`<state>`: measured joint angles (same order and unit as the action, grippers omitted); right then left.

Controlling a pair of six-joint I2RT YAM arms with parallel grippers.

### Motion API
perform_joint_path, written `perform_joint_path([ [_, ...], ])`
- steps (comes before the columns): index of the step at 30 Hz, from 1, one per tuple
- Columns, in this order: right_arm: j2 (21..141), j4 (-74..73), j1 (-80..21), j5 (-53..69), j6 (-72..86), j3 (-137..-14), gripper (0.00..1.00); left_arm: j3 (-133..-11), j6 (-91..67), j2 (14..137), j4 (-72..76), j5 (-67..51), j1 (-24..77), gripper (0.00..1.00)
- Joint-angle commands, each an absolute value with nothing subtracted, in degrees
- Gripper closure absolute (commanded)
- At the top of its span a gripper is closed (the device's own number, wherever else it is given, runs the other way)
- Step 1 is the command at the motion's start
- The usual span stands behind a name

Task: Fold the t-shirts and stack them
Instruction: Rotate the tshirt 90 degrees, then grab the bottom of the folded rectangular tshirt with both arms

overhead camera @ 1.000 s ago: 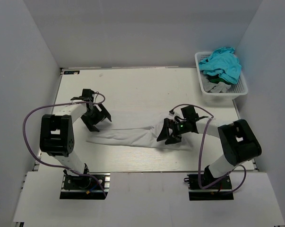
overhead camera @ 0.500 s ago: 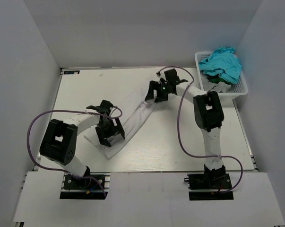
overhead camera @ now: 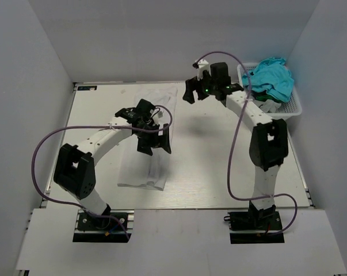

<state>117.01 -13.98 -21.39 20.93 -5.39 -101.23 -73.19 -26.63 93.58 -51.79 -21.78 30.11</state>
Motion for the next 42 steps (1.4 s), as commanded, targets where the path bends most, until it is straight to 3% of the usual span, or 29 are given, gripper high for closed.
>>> perform_joint_path([
  [1, 110.8, -7.3, -21.4, 20.8, -3.8, -98.7, 0.10, -76.3, -26.9, 93.2, -58.8, -8.0, 29.9, 0.00],
  [6, 105.2, -16.2, -21.5, 20.1, 1.0, -95.0, 0.10, -74.1, -34.8, 91.7, -62.6, 4.3, 28.4, 0.00],
  [8, 103.6, -18.3, -22.1, 23.7, 3.7, -92.1, 0.10, -74.1, -44.8, 90.4, -69.6, 15.7, 28.4, 0.00],
  [11, 96.7, -18.2, -24.8, 26.1, 9.7, -80.9, 0.10, -70.8, -53.8, 86.8, -75.0, 21.9, 26.3, 0.00],
  [13, 91.7, -17.5, -29.3, 23.8, 12.7, -71.6, 0.10, -67.0, -55.8, 83.3, -74.4, 20.5, 23.7, 0.00],
  [19, 88.0, -23.4, -42.4, 18.4, 8.3, -64.2, 0.10, -54.0, -56.9, 76.1, -66.9, 15.8, 17.0, 0.00],
  [24, 92.4, -23.5, -57.5, 9.8, -3.1, -65.6, 0.10, -43.3, -55.7, 70.1, -58.5, 8.8, 13.8, 0.00],
  [27, 93.5, -14.6, -65.4, 1.1, -11.3, -60.9, 0.10, -38.2, -54.3, 68.3, -51.7, 4.1, 12.0, 0.00],
  [31, 97.7, -11.7, -68.2, -1.9, -15.3, -60.7, 0.10, -34.6, -53.5, 67.7, -45.3, -2.5, 10.5, 0.00],
  [37, 101.2, -6.6, -73.2, -9.0, -16.6, -61.2, 0.10, -30.6, -52.4, 66.9, -40.8, -7.4, 8.2, 0.16],
  [42, 103.0, -5.5, -73.9, -9.8, -16.9, -60.5, 0.25, -30.1, -52.4, 66.4, -40.8, -7.4, 7.6, 0.36],
])
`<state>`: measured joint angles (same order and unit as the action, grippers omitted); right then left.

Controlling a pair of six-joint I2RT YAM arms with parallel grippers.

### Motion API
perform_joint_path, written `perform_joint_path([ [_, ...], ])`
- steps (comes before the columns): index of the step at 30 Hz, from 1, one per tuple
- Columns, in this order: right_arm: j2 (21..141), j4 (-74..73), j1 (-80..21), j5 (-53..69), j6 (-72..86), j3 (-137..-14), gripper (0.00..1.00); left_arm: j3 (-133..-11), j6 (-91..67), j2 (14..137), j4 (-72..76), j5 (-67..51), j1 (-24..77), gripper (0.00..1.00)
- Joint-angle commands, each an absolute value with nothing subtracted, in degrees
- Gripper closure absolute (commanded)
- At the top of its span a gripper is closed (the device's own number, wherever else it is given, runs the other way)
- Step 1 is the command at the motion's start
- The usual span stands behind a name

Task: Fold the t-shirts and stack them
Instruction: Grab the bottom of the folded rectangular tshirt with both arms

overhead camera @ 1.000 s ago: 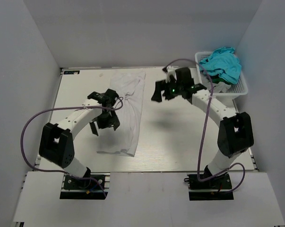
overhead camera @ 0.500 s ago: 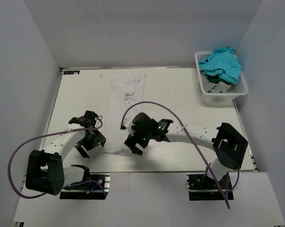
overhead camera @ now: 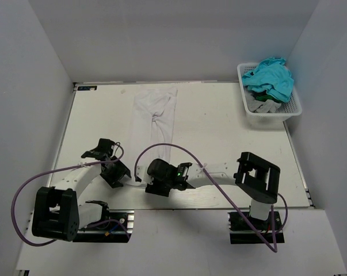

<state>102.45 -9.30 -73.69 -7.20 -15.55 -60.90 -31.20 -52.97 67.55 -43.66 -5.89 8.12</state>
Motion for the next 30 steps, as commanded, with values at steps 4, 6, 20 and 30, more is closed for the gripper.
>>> perform_joint_path([
  [4, 103.9, -6.2, -73.7, -9.6, -15.9, -60.6, 0.52, -30.1, -52.4, 65.8, -41.4, -6.9, 7.1, 0.58],
  [6, 104.5, -6.6, -73.5, -9.8, -15.9, -60.6, 0.58, -30.6, -52.4, 65.8, -41.4, -6.9, 7.1, 0.72],
  [20, 100.9, -5.3, -71.6, -5.5, -13.4, -61.3, 1.00, -39.4, -51.9, 63.9, -46.1, -4.3, 7.1, 1.00],
  [30, 102.2, -5.8, -61.1, -11.7, -14.0, -68.2, 1.00, -54.7, -51.9, 79.0, -43.7, -5.7, 7.1, 1.00],
])
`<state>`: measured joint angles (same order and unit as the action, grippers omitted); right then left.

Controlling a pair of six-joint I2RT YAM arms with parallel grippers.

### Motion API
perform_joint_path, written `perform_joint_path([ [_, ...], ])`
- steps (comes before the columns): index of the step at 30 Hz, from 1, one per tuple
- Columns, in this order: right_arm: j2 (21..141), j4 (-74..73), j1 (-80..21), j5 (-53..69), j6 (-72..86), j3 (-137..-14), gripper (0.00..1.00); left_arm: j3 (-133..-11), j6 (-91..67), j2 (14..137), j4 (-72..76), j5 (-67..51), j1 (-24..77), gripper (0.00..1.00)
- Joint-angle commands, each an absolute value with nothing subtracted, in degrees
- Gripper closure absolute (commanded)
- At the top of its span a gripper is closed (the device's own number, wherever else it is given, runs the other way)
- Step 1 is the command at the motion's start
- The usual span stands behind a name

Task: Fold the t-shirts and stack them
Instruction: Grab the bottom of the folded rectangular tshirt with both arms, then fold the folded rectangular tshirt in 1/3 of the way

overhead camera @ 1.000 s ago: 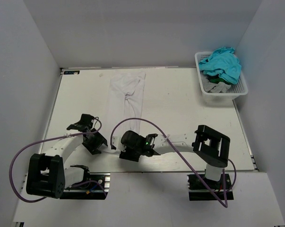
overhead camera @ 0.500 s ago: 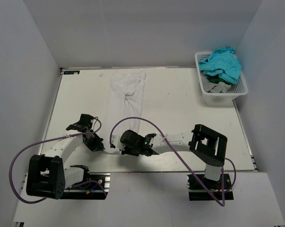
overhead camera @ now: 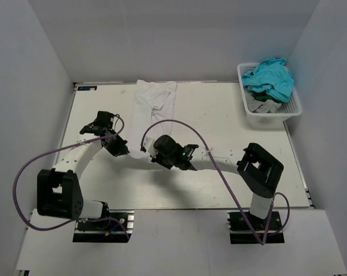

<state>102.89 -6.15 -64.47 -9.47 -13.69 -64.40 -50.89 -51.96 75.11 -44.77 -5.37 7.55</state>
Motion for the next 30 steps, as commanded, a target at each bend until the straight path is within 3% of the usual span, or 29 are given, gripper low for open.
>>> perform_joint_path([
  [1, 102.7, -5.7, -59.8, -11.7, -14.1, -69.8, 1.00, -57.4, -51.9, 80.3, -43.2, -5.7, 7.1, 1.00],
  [19, 116.8, -4.4, -44.1, -6.5, -22.7, -94.4, 1.00, -90.2, -51.9, 105.8, -40.6, -8.5, 6.1, 1.00],
  [30, 123.7, 1.0, -40.5, -5.7, -22.2, -101.2, 1.00, -100.3, -51.3, 115.6, -37.6, -10.2, 5.5, 1.00],
])
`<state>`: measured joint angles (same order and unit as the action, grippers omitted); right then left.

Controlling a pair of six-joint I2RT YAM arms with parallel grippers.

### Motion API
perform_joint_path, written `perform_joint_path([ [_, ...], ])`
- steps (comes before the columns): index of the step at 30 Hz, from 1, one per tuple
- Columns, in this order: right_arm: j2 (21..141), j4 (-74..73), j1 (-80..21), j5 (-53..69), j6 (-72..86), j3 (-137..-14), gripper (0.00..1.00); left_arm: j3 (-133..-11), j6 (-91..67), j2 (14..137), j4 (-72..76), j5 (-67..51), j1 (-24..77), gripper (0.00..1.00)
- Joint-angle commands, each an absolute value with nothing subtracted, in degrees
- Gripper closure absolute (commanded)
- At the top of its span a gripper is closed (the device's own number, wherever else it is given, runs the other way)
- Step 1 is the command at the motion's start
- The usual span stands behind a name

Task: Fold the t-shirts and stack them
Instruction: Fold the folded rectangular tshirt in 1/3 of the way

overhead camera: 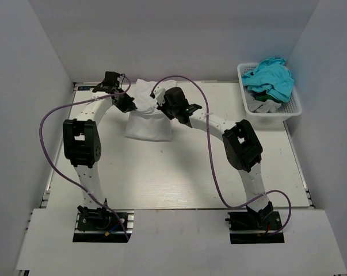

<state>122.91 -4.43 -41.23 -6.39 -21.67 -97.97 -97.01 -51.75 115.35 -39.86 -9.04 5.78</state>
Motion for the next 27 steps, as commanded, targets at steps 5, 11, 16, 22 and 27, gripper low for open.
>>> perform_joint_path([
  [5, 127.0, 13.7, -38.8, -9.6, -19.6, -99.0, 0.92, -102.4, -50.6, 119.9, -33.3, -8.9, 5.0, 1.00],
  [11, 128.5, 17.1, -37.2, -15.1, -15.8, -105.2, 0.10, -120.8, -44.2, 126.1, -38.5, -9.7, 5.0, 0.01],
  [16, 121.8, 9.9, -37.8, -11.1, -11.8, -101.3, 0.10, -112.5, -42.7, 117.5, -37.7, -5.2, 5.0, 0.00],
  [22, 112.9, 3.2, -38.2, -1.1, -6.2, -89.2, 0.10, -93.9, -40.3, 104.7, -38.5, -1.6, 5.6, 0.00],
  [27, 108.2, 3.4, -39.0, 7.9, -4.9, -77.5, 0.10, -81.6, -40.2, 101.1, -39.1, -1.8, 5.3, 0.02],
])
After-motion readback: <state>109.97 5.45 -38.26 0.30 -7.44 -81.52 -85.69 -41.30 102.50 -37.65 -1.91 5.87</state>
